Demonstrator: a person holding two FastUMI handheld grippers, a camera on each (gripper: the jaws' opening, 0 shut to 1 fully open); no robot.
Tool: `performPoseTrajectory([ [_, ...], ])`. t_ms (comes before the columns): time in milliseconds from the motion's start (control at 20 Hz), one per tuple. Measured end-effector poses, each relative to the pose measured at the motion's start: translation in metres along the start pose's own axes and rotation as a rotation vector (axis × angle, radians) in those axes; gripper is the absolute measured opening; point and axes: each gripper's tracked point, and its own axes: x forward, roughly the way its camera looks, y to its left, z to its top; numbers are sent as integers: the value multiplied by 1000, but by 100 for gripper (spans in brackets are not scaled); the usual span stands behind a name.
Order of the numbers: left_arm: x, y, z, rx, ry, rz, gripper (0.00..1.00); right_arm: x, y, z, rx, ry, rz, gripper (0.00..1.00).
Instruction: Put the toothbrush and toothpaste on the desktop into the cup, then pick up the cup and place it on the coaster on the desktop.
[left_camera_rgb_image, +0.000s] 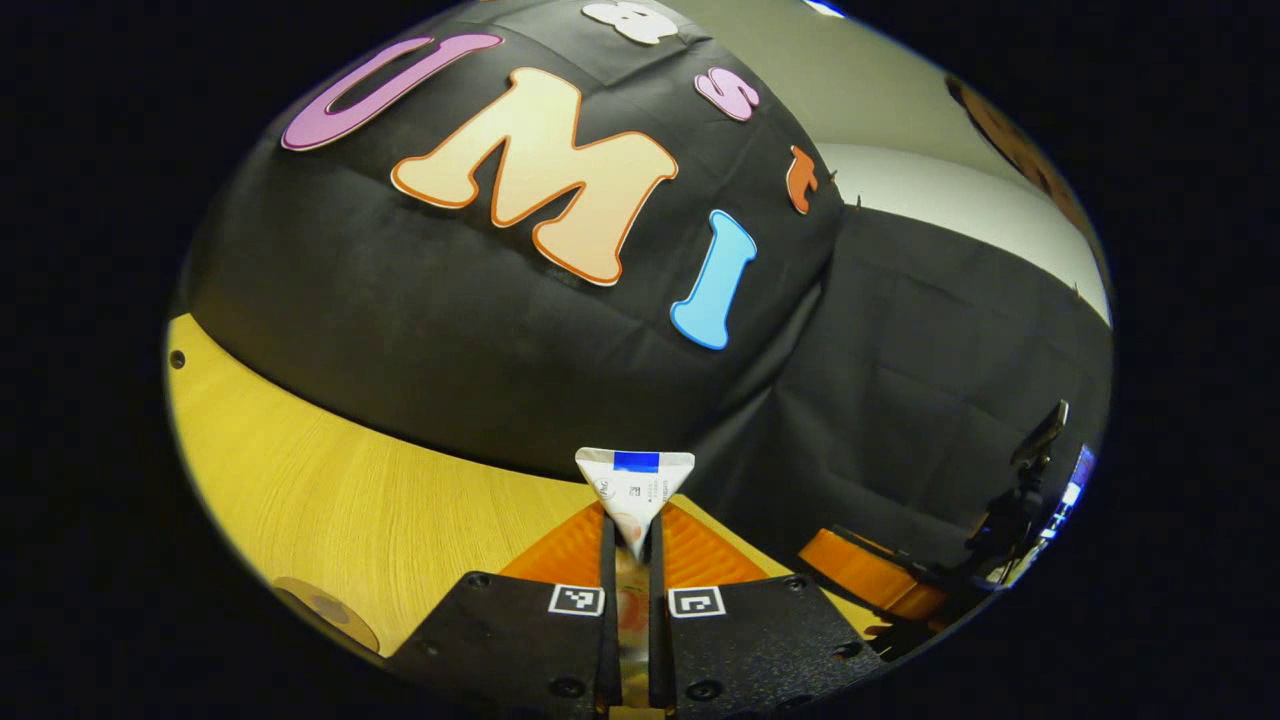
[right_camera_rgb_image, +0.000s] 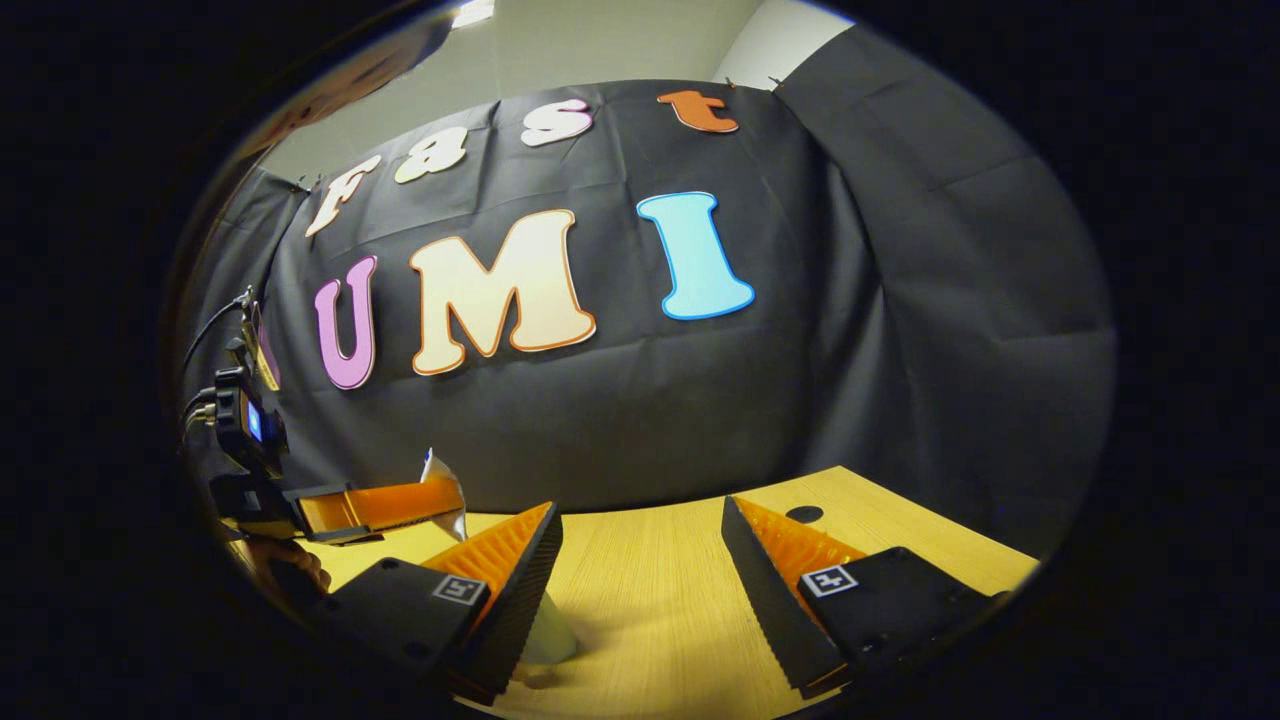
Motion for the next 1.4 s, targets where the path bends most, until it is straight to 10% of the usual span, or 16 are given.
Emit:
performPoseTrajectory([
  [350, -6, -10, -14, 18, 37, -36, 26, -9, 0, -2, -27, -11, -16, 98],
  [600, -17, -17, 5, 35, -28, -60, 89, -17, 5, -3, -20, -14, -25, 98],
  [1400, -113, 74, 72, 131, -55, 257, 92, -18, 77, 25, -85, 113, 105, 98],
])
